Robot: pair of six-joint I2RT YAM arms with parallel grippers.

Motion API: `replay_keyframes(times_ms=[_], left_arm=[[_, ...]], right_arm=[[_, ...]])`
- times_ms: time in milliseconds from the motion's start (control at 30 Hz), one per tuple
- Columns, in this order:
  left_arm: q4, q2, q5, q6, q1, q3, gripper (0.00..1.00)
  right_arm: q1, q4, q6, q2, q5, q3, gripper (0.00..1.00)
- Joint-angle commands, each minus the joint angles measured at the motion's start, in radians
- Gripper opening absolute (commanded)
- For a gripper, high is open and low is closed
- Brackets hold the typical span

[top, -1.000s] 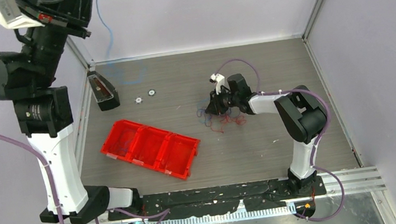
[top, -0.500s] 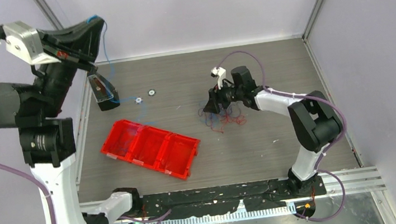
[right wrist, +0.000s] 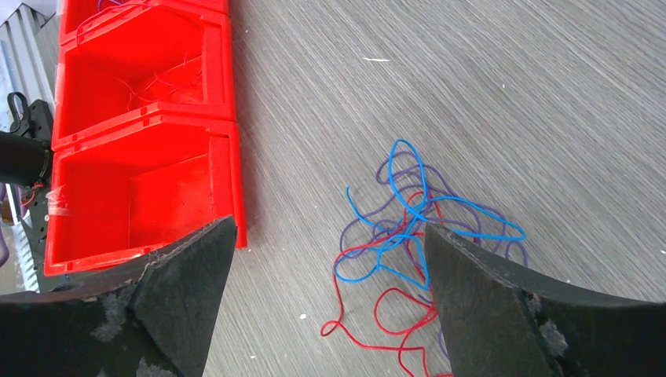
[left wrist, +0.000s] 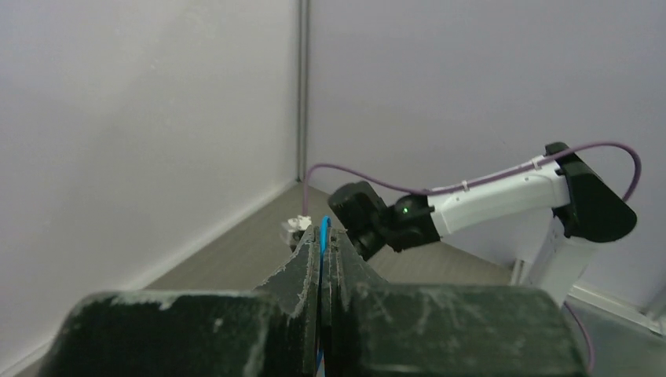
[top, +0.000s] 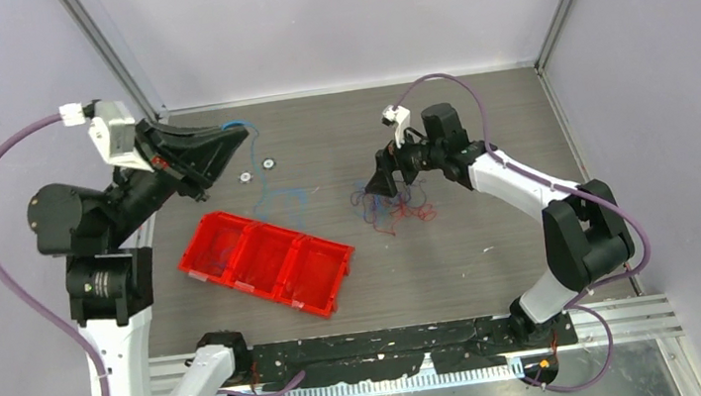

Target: Untangle the cables

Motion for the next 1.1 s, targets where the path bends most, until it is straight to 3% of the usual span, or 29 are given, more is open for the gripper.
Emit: replay_keyframes(times_ms=[0,300,733,833,967,1067], left_arm=[[0.035,0.008,0.160,-0.083,-0.003,-0.038,0.00],[-0.072,-0.084,0.295,-0.009,-0.003,-0.194,0.00],[-0.117,-0.117,0.229,0.058,-0.014,-0.298,0.00],[-0.221,-0.102,0.194,0.170,-0.043,-0.330,0.00],[-0.474,-0.050,0.090,0.454,-0.140,-0.308,0.00],[-0.548,-0.042,0.022,0.533,-0.190,-0.358,0.00]], right_arm=[[-0.009,-0.026,-0.008,-0.041,0.013,0.058,0.95],[-0.010,-0.080,-0.041,-0.043,0.018,0.087,0.95],[-0.023,-0.117,-0.066,-0.049,0.022,0.083,0.95],[-0.025,-0.116,-0.064,-0.050,0.028,0.084,0.95],[-0.030,-0.112,-0.057,-0.058,0.032,0.074,0.95],[-0.033,-0.106,-0.056,-0.065,0.038,0.063,0.95]])
